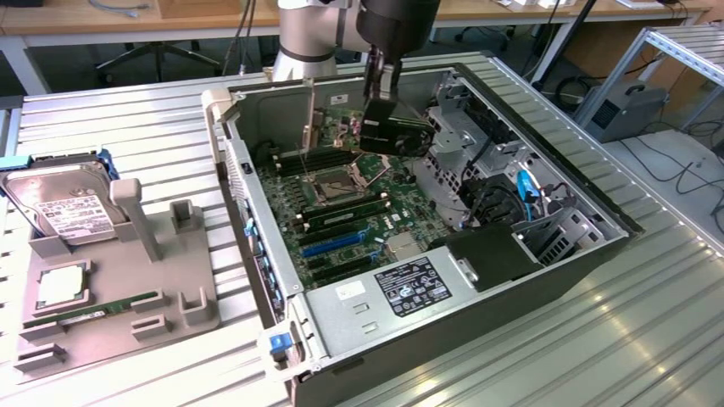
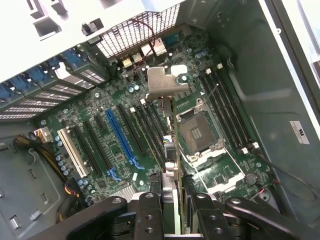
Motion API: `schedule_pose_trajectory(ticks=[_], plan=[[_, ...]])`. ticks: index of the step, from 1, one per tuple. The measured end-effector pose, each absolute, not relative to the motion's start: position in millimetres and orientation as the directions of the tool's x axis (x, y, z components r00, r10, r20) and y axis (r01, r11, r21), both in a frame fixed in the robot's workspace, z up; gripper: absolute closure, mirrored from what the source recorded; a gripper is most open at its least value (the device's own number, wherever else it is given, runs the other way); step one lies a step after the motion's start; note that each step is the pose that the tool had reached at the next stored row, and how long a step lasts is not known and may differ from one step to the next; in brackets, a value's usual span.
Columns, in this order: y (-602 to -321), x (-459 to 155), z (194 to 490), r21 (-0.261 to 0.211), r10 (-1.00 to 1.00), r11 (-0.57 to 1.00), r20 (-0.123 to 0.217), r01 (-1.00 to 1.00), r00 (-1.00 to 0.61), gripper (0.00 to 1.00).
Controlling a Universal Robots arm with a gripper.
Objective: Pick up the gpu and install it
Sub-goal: 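Insert the gpu into the slot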
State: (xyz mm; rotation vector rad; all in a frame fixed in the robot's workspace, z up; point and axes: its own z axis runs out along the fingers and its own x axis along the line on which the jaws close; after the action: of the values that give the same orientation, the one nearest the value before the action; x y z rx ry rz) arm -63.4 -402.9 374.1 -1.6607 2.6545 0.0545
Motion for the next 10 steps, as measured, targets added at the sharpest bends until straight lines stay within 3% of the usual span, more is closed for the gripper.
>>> schedule_pose_trajectory(ticks=[10], plan=[[-402.9, -63.5, 373.8, 0.024, -0.909, 0.415, -0.027, -0.910, -0.415, 0.72]])
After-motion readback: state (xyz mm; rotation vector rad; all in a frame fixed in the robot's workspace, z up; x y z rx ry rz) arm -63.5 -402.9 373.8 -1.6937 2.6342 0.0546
